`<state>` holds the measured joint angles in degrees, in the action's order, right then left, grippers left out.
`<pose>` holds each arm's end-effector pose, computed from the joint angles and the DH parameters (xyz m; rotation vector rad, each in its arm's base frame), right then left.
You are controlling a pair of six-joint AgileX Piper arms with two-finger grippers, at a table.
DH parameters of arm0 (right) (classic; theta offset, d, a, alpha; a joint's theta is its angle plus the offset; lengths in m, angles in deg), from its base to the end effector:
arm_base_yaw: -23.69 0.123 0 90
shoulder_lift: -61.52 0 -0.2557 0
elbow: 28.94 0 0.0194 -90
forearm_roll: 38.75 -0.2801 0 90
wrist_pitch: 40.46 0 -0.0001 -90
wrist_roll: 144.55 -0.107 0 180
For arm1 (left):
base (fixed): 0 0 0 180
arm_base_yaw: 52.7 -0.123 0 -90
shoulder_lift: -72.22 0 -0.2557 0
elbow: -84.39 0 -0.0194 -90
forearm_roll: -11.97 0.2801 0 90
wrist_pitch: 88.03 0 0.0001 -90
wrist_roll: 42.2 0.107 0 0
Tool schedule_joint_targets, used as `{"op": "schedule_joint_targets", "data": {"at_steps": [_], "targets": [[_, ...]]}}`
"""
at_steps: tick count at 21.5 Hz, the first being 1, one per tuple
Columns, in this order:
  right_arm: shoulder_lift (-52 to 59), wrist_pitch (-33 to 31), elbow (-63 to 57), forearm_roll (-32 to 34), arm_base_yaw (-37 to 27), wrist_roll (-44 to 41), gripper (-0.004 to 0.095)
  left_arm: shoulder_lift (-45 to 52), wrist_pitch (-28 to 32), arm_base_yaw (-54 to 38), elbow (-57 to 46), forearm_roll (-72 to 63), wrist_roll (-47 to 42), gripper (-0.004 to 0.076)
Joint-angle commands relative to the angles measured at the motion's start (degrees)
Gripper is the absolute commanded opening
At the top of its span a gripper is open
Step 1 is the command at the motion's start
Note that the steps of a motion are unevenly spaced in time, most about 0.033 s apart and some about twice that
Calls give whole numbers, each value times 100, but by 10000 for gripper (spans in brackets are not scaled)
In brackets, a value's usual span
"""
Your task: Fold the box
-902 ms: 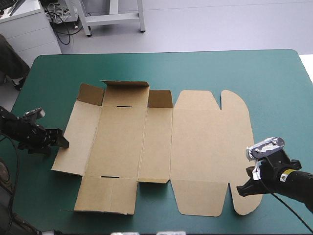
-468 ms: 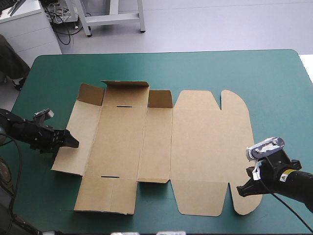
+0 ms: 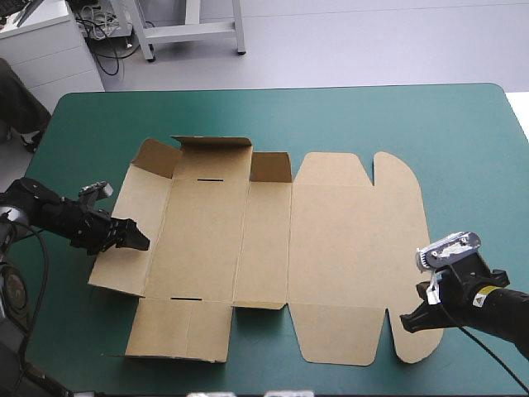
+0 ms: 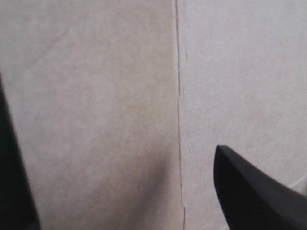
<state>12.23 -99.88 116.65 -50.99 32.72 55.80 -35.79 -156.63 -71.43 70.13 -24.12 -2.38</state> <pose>0.1682 0.0465 0.2833 -0.5708 2.4092 0.1908 0.3183 0.0459 0.1441 0.1084 2.9002 -0.8649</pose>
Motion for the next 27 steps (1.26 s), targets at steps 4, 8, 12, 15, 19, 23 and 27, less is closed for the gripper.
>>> {"op": "schedule_joint_targets", "data": {"at_steps": [4, 8, 12, 15, 19, 23, 27], "targets": [[14, 225, 137, -85, -33, 33, -23, 46, -530, 114, -50, -202, -366, 151], [14, 225, 137, -85, -33, 33, -23, 46, -427, 114, -41, -216, -378, -32], [14, 222, 137, -85, -33, 33, -23, 46, -515, 124, -28, -279, -291, -32], [14, 222, 137, -85, -33, 33, -23, 46, -518, 124, -28, -661, -291, -32], [14, 241, 137, -85, -33, 33, -23, 135, -620, 174, 80, -1141, -215, -32], [14, 261, 137, 4, -33, 33, -23, 308, -620, 487, 619, -1055, -94, -32], [14, 261, 247, 25, -33, -9, -23, 417, -620, 1373, 2084, -770, -398, -32]]}}
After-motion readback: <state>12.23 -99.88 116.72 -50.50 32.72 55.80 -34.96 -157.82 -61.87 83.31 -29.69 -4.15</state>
